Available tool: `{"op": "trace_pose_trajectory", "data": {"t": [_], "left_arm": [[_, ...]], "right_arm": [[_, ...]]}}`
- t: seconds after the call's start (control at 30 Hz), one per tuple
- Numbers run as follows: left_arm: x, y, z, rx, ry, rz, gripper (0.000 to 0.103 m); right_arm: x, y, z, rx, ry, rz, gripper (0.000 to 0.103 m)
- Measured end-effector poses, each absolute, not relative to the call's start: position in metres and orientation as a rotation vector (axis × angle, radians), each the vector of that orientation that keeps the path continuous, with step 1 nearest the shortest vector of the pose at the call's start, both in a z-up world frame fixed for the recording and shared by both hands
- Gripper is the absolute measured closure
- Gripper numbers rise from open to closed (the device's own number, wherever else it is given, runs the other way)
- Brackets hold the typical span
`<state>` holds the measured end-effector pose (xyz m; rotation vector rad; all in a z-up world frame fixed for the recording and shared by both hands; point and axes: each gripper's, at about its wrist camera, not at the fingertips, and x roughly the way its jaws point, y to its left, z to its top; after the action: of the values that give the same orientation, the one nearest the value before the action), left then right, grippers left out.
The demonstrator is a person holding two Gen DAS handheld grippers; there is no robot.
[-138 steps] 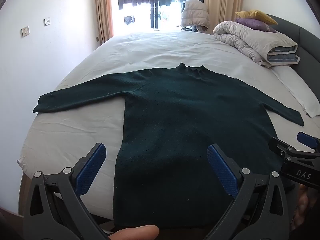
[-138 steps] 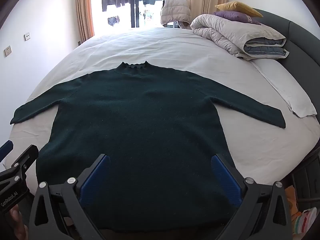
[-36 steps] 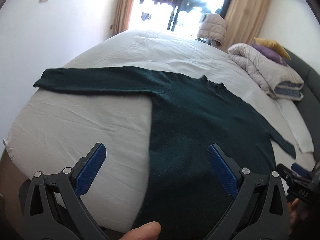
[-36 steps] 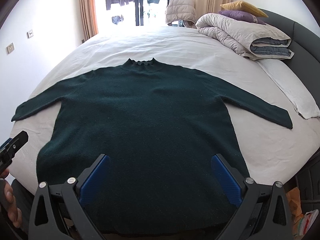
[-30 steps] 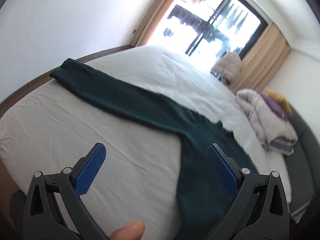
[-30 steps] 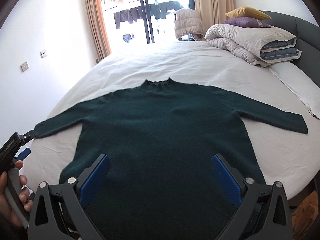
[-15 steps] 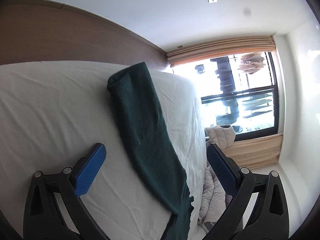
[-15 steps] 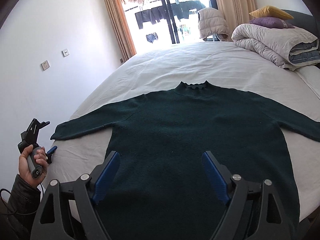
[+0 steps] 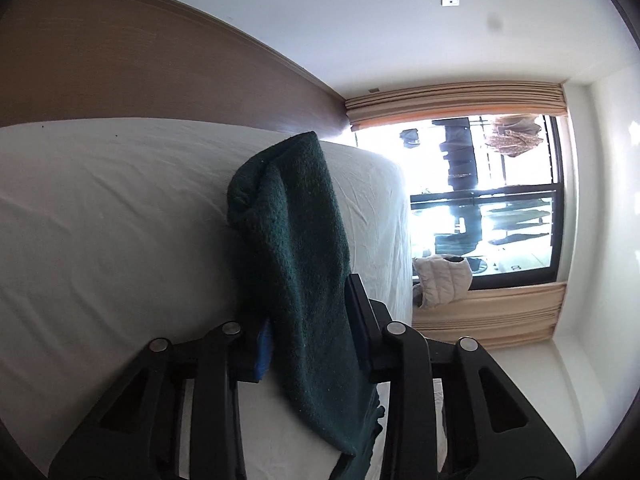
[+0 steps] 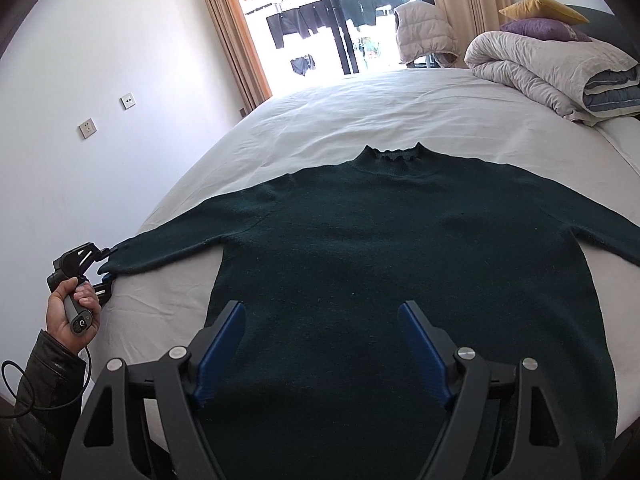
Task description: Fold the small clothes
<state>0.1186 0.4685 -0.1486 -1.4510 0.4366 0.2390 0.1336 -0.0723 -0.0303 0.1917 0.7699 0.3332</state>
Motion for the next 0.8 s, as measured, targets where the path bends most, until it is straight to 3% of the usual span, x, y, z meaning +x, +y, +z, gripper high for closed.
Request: {"op": "trace_pose_trajectory", "data": {"t": [0.1,0.13,0.27,0.43,0.53,0.67,0.8], "left_arm": [[0.121,0.471,-0.153,-1.439,0.458,0.250,0.085],[0.122,0.470,-0.151,-1.432,0.472,0.257,0.093],[0.131,0.451,-0.122,-1.278,0.493,0.304,0.096],[0.185,0.366,-0.033,-0.762,0.537,0.266,0.097],[0.228,0.255,0.001,-0.266,0.571,0.207,0.096],[0.254,0.120,-0.032,0.313,0.614,0.170,0.096],[0.251,0.085,-0.073,0.473,0.637,0.165,0.096]], "right_arm": [[0.135,-0.075,-0.033,0.205,0.779,0.330,0.025],[0.134,-0.077,-0.034,0.211,0.782,0.330,0.026],[0.134,-0.090,-0.037,0.243,0.784,0.309,0.030],[0.141,-0.118,-0.044,0.311,0.791,0.283,0.030],[0.153,-0.137,-0.051,0.367,0.809,0.268,0.030],[0.180,-0.156,-0.068,0.456,0.877,0.296,0.030],[0.211,-0.160,-0.079,0.522,0.934,0.379,0.030]]}}
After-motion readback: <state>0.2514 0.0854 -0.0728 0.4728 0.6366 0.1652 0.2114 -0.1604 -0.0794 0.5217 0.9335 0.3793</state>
